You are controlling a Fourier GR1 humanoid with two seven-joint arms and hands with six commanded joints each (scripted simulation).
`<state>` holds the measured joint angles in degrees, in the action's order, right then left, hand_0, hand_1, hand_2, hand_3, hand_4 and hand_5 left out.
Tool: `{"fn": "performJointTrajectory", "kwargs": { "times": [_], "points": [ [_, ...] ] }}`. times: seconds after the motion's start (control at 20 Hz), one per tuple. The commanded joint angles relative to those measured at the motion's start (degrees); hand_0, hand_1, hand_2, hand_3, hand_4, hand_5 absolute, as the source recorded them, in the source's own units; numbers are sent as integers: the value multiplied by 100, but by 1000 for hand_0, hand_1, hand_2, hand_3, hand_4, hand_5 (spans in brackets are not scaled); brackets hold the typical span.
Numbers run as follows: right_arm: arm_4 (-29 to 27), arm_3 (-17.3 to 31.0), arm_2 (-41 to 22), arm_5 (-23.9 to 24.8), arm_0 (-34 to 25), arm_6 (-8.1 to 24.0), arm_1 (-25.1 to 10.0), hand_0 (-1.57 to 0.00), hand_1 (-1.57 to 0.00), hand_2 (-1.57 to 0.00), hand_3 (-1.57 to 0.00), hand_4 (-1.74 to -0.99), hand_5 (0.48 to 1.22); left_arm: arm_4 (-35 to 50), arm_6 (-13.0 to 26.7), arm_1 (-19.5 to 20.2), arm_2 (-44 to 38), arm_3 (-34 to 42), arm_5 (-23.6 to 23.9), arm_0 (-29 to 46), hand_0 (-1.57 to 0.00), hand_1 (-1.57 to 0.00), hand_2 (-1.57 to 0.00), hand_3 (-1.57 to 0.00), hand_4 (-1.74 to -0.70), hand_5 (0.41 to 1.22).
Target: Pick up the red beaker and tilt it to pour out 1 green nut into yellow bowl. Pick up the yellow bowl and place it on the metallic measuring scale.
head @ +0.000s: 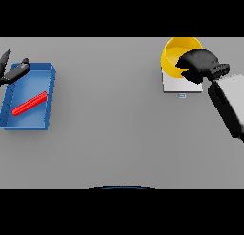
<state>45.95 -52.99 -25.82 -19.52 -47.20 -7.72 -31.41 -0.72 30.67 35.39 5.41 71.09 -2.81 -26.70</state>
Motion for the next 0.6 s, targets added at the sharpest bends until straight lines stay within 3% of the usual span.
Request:
{"fn": "performJointTrajectory", "kwargs": {
  "times": [0.0,0.2,0.5,0.55],
  "points": [
    [29,277,29,146,-44,-40,65,-1570,-1571,-1500,-1181,-1741,1221,20,29,13,-15,40,3,11,1,1,1,1,-865,779],
    [20,816,72,340,-115,-275,121,-1571,-1571,-1413,-1317,-1741,1221,-40,-6,2,19,-60,-9,-62,1,1,1,1,-858,802],
    [44,1242,54,465,-167,-172,319,-1571,-1571,-1382,-1402,-1741,1221,-7,39,11,-2,-82,-42,-90,1,1,1,1,-849,799],
    [46,1297,37,463,-155,-281,305,-1571,-1571,-1380,-1417,-1741,1221,-19,28,2,11,-105,-46,-83,1,1,1,1,-847,796]
  ]
}}
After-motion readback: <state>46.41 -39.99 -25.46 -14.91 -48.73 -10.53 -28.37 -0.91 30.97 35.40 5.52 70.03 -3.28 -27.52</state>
